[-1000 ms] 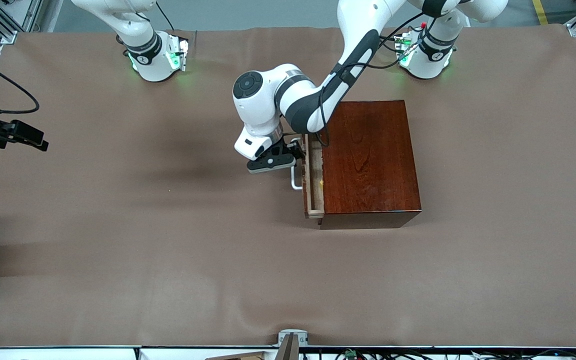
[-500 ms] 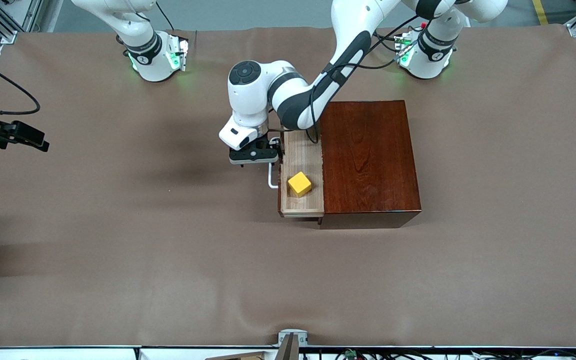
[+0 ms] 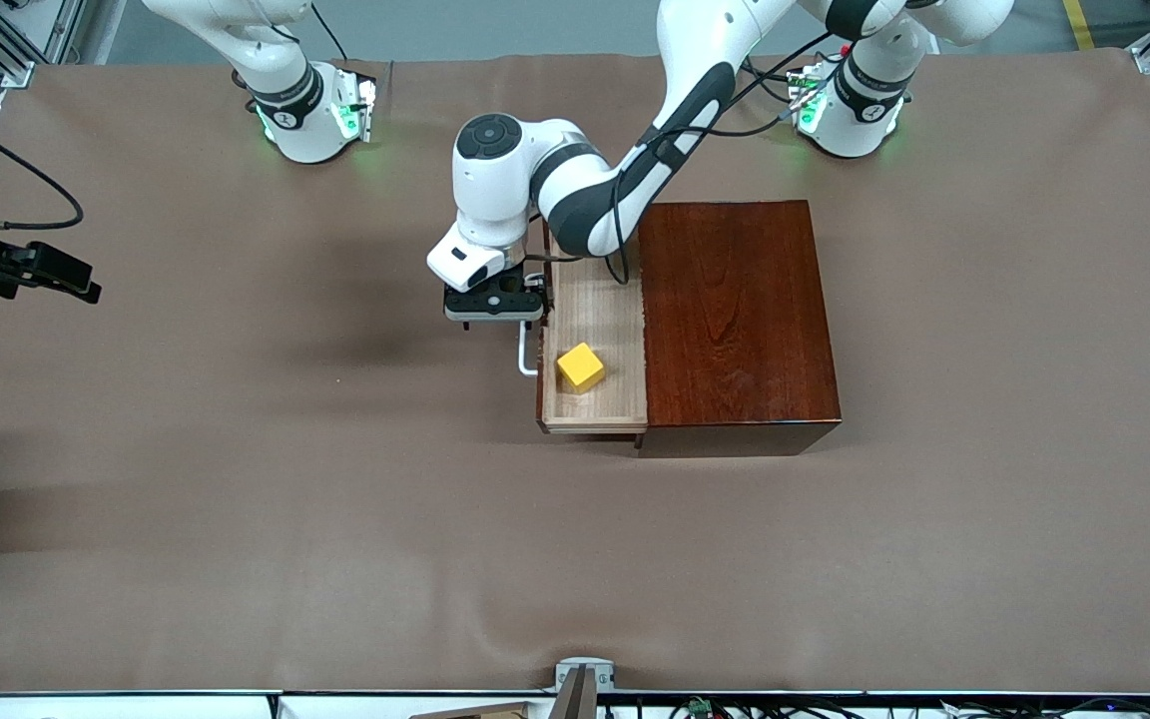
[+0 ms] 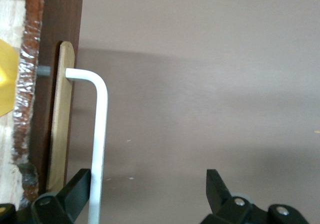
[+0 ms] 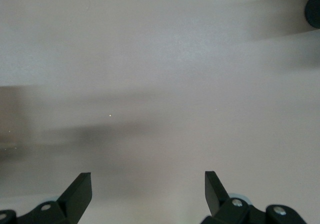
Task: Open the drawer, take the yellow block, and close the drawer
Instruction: 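Pull the drawer out of the box by its handle with the left gripper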
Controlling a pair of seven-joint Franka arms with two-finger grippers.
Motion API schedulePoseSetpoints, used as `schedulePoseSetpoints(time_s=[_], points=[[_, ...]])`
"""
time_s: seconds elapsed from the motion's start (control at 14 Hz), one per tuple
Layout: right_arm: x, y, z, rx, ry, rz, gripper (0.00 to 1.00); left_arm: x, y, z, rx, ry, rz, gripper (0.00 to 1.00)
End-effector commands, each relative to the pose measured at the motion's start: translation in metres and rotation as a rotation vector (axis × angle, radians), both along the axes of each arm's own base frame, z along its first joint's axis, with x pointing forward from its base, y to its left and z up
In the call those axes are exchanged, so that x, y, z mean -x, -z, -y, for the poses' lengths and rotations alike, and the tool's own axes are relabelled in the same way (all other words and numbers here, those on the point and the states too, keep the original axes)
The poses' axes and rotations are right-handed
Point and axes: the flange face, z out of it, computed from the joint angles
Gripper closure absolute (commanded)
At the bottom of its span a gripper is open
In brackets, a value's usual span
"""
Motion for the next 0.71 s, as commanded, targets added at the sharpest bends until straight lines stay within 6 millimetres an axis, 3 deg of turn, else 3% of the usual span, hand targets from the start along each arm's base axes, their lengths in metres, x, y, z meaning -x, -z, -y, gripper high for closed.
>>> schedulePoseSetpoints(time_s=[0.0, 0.64], points=[[0.001, -0.007, 0.003, 0.009, -0.006, 0.006, 0.00, 0.008, -0.009, 0.023, 0.102, 0.003, 0.022, 0.00], [0.001, -0.007, 0.001, 0.009, -0.008, 0.005, 0.00, 0.019, -0.030, 0.036, 0.205, 0.011, 0.058, 0.00]])
